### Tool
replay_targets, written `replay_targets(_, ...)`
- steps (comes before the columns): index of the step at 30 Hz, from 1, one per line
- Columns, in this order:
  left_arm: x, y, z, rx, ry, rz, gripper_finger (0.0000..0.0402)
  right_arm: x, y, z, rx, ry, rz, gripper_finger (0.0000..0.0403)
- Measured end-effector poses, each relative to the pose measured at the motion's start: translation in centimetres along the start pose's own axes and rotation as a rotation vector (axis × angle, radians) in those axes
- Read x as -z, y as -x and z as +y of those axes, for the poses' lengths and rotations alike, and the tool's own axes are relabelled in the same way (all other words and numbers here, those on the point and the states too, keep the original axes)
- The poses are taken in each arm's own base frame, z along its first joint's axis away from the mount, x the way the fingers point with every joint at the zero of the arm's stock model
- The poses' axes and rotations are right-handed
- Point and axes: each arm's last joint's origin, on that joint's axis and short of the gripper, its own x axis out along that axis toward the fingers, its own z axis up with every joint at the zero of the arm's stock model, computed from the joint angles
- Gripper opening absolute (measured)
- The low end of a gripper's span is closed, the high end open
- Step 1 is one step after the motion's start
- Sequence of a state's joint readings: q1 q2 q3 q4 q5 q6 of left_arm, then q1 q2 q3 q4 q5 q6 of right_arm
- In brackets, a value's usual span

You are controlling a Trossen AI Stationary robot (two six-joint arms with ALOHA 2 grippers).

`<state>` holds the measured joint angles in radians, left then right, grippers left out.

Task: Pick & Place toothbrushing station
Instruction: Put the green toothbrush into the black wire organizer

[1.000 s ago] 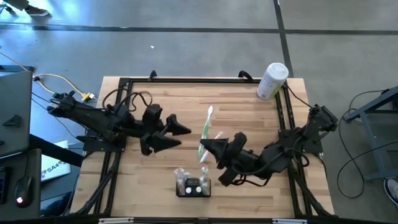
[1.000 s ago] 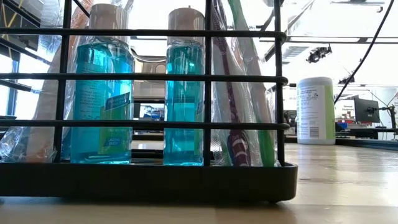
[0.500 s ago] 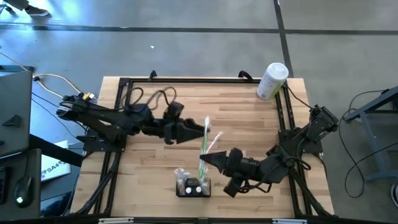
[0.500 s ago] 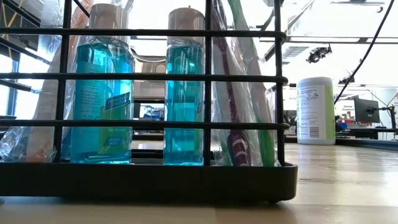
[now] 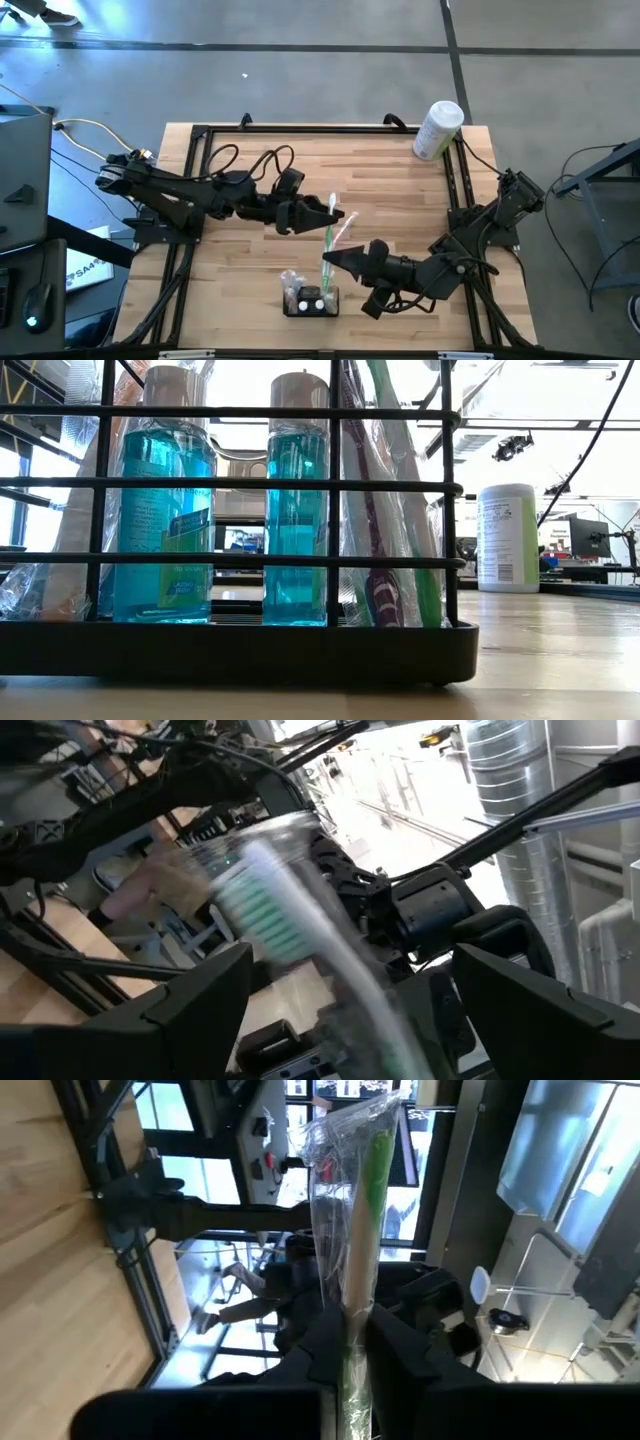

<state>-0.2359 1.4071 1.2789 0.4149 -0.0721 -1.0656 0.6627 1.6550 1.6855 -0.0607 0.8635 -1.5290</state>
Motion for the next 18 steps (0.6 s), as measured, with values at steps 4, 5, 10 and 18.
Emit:
replay_targets(4,0.07,0.00,0.12,-0.012,-0.011,0.007,0.0320,-0.17,0.19,0.14,-0.010,-0.001,-0.006,0.0019)
replay_targets(5,0.12,0.00,0.20,-0.021,-0.012,0.013,0.0312,-0.23,0.25,0.16,-0.011,-0.001,-0.008,0.0019)
replay_targets(10,0.20,0.01,0.35,-0.035,-0.012,0.023,0.0260,-0.22,0.31,0.17,-0.011,0.005,0.012,0.0019)
replay_targets(18,0.32,0.02,0.35,-0.025,-0.014,0.056,0.0170,-0.21,0.31,0.20,-0.013,0.010,0.016,0.0019)
